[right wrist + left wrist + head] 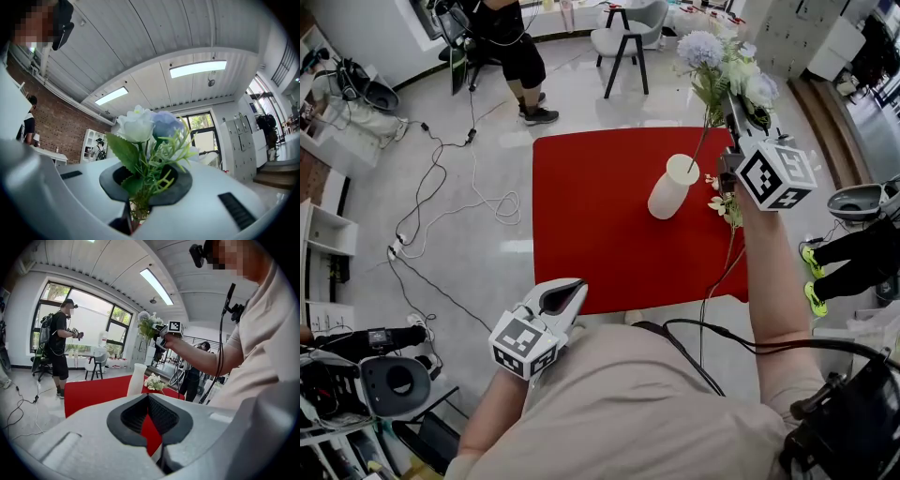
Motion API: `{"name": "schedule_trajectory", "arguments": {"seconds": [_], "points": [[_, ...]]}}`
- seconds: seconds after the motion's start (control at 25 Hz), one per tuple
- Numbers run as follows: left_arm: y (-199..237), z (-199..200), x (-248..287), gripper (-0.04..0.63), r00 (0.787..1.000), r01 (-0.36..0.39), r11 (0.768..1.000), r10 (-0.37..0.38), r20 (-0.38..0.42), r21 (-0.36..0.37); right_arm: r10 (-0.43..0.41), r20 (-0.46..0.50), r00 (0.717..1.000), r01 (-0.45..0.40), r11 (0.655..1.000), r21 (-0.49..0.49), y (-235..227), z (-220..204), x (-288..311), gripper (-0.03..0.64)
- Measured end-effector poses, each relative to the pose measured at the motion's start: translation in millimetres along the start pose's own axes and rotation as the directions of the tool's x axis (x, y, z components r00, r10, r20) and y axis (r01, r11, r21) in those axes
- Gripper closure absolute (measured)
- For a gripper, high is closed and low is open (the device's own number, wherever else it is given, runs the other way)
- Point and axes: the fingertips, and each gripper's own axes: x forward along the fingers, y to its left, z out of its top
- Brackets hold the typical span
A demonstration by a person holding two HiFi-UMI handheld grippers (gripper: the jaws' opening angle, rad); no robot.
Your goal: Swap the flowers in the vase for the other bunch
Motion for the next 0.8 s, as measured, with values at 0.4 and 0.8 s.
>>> {"name": "schedule_trajectory", "arguments": {"seconds": [0.4,0.8], "points": [[-2.3,7.4,21.4,0.588,0.999,-0.02,1.0,0.02,-0.029,0.0,0.003,0.011,1.0,-0.003,1.0,0.006,-15.9,-40.1,-1.0,0.56],[-20.6,3.7,33.9,0.588,0.999,-0.029,0.999,0.029,-0.041,0.013,0.048,-0.012,0.999,-0.047,0.998,0.03,-7.8,-86.0,-26.8,0.558]]}}
